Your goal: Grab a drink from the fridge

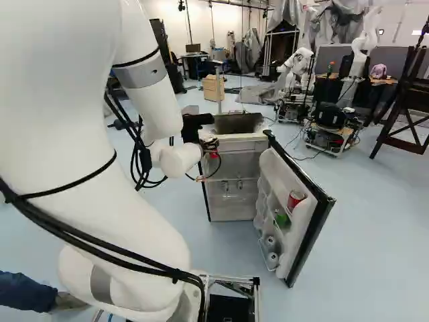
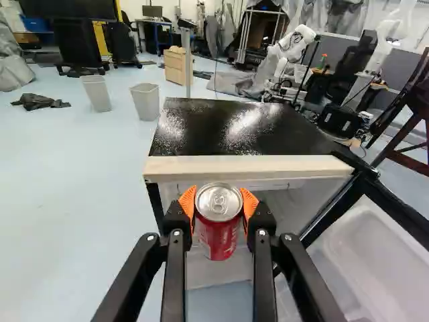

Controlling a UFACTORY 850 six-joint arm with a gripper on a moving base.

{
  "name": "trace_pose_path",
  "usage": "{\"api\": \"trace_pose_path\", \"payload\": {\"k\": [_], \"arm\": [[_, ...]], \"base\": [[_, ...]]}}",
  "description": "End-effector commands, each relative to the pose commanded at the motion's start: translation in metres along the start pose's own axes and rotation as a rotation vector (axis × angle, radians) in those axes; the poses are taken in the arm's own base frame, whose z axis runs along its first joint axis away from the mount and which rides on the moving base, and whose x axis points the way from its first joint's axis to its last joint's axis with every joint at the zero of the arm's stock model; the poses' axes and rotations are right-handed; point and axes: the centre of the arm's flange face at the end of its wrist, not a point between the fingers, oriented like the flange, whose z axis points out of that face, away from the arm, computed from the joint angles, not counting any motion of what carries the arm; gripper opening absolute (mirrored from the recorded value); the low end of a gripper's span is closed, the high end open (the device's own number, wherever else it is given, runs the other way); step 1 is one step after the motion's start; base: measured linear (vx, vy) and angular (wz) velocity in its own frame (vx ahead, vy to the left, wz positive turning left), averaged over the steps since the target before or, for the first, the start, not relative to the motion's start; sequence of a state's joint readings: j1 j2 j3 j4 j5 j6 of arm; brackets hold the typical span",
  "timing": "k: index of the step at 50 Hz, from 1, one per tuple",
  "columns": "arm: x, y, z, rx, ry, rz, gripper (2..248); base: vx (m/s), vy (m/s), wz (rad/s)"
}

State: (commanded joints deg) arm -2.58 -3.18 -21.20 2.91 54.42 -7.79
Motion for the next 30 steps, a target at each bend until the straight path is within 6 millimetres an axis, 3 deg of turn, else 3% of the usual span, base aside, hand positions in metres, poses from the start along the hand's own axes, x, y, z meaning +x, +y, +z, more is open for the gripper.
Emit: {"api": "trace_pose_path", "payload": {"k": [30], "arm": [[0.033,0.016,0.018,-0.036,0.054,0.012,93]], "base": [[0.000,0.000,0.000]]}}
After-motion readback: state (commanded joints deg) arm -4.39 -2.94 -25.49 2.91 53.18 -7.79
